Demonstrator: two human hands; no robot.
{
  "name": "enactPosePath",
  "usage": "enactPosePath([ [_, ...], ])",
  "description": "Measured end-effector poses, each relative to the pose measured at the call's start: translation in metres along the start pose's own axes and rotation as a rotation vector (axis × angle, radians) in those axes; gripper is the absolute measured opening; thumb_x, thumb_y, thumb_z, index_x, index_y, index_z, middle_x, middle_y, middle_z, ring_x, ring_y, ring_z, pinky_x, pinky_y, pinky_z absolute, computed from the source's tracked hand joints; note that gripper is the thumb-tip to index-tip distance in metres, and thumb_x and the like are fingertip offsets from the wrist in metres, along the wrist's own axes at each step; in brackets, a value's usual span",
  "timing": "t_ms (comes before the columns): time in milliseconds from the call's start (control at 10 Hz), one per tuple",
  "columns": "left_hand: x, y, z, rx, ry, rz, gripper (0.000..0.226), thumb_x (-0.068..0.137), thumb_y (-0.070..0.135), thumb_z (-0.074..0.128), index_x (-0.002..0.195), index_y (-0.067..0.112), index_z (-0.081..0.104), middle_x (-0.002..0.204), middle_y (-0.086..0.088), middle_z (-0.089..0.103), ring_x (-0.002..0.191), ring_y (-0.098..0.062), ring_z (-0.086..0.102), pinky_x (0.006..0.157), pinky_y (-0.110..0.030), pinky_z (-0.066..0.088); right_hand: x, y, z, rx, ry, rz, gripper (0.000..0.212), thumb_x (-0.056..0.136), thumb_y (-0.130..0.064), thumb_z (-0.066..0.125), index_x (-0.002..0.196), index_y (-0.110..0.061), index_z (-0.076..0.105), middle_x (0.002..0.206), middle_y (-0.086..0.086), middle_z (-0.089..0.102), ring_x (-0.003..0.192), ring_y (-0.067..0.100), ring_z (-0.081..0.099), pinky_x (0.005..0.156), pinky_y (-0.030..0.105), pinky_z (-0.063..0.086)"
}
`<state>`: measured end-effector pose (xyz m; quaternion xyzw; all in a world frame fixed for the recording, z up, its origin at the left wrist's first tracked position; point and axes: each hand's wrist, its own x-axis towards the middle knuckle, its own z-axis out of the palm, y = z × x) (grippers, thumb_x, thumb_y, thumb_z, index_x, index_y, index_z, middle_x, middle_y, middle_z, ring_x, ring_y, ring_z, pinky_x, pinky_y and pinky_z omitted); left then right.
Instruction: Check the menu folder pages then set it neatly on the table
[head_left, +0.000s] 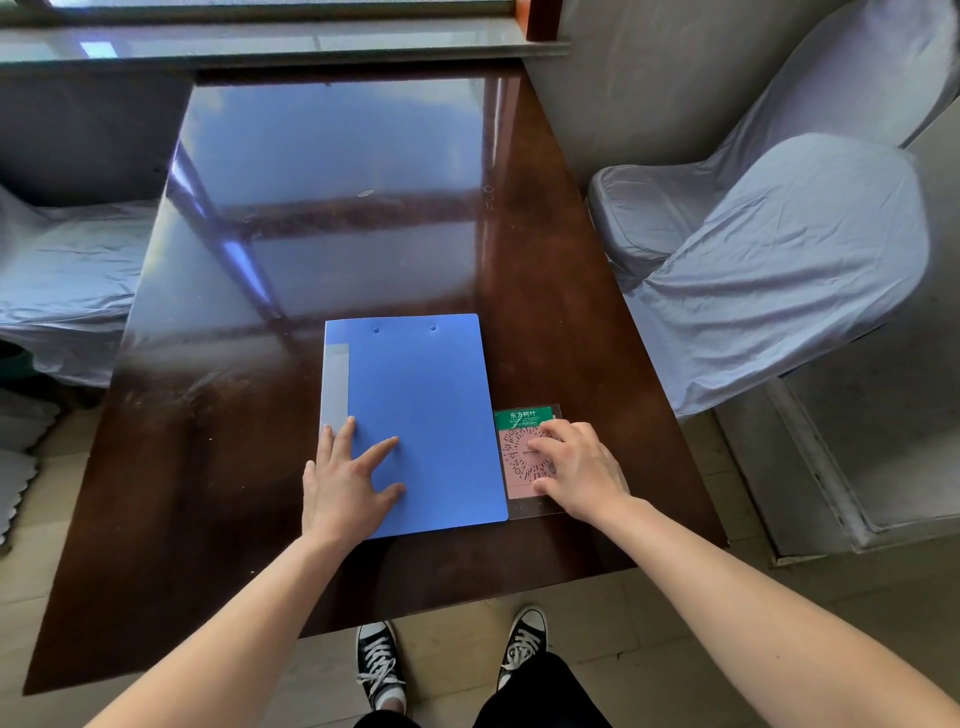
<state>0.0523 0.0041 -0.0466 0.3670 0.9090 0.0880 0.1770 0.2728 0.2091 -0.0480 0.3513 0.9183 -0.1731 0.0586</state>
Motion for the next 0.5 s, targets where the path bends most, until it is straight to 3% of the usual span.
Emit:
enactPosePath([
  [300, -0.006, 0.003, -0.004, 0.023, 0.016, 0.020, 0.062, 0.087, 0.052, 0.066, 0.144, 0.042, 0.044, 0.166, -0.009, 0.018, 0.153, -0.033, 0.003, 0.120, -0.058, 0.017, -0.002, -0.002, -0.002, 0.049, 0.055, 0.001, 0.048, 0.083, -0.038, 0.074, 0.128, -0.025, 0.061, 0.140, -0.001, 0.053, 0.129, 0.019, 0.044, 0.093, 0.037, 0.053],
  [500, -0.010, 0.005, -0.011, 0.127, 0.065, 0.074, 0.063, 0.092, 0.049, 0.059, 0.150, 0.038, 0.036, 0.163, -0.014, 0.026, 0.152, -0.034, 0.012, 0.121, -0.054, 0.020, 0.004, -0.011, -0.012, 0.071, 0.115, -0.046, 0.048, 0.086, -0.036, 0.071, 0.130, -0.021, 0.060, 0.138, 0.000, 0.056, 0.128, 0.020, 0.046, 0.095, 0.038, 0.054],
])
